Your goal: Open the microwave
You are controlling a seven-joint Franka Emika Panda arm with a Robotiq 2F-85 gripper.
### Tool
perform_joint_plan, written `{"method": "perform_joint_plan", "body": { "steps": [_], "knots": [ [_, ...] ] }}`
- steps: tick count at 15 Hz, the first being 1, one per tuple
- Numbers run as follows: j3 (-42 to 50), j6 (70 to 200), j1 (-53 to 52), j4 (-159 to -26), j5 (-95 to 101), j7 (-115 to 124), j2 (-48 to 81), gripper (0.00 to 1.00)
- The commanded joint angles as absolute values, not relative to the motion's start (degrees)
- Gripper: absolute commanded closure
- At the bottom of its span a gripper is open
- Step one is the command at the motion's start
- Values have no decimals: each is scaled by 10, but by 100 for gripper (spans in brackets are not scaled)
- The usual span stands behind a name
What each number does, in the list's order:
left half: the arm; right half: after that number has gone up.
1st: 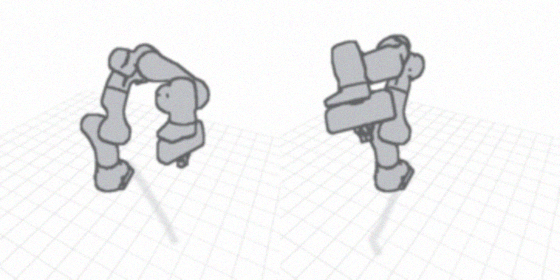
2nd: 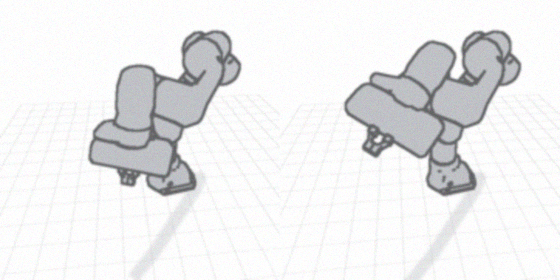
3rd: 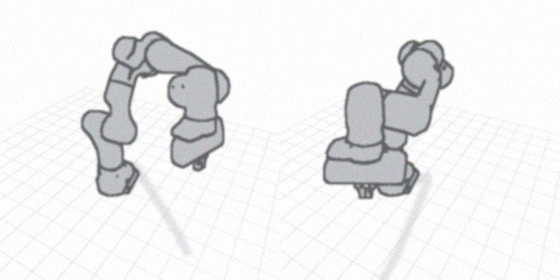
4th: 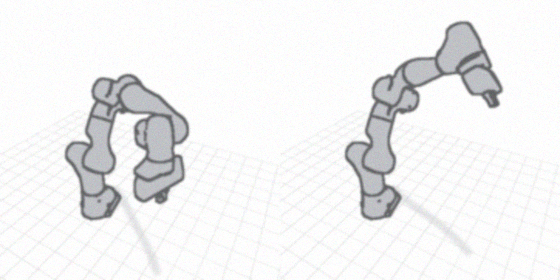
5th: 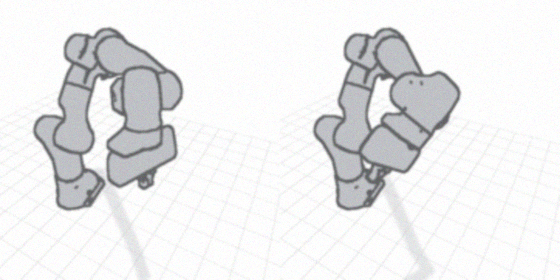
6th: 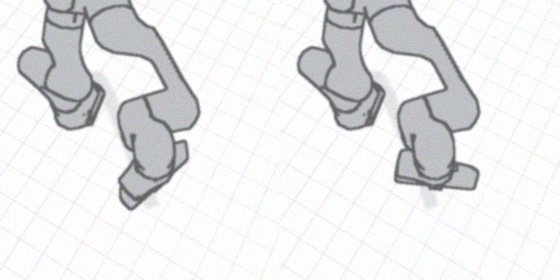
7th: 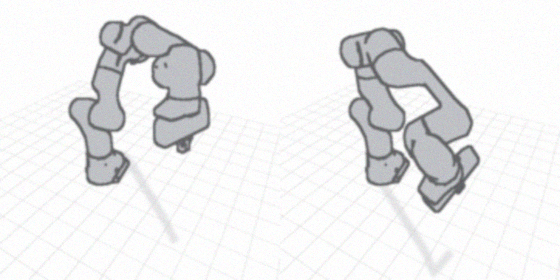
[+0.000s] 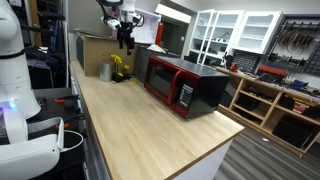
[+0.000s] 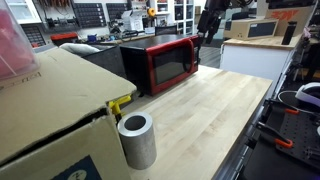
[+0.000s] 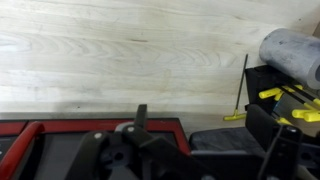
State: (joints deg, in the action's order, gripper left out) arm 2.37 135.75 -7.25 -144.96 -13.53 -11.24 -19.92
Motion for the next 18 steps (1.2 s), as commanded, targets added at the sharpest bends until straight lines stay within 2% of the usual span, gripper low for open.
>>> {"method": "perform_joint_plan", "body": {
  "steps": [1, 10, 18],
  "knots": [
    [26, 1340, -39, -1427, -88, -109, -184, 0],
    [38, 1349, 36, -1334, 44, -81, -61, 0],
    [49, 1353, 49, -1204, 88, -53, 64, 0]
  ]
}}
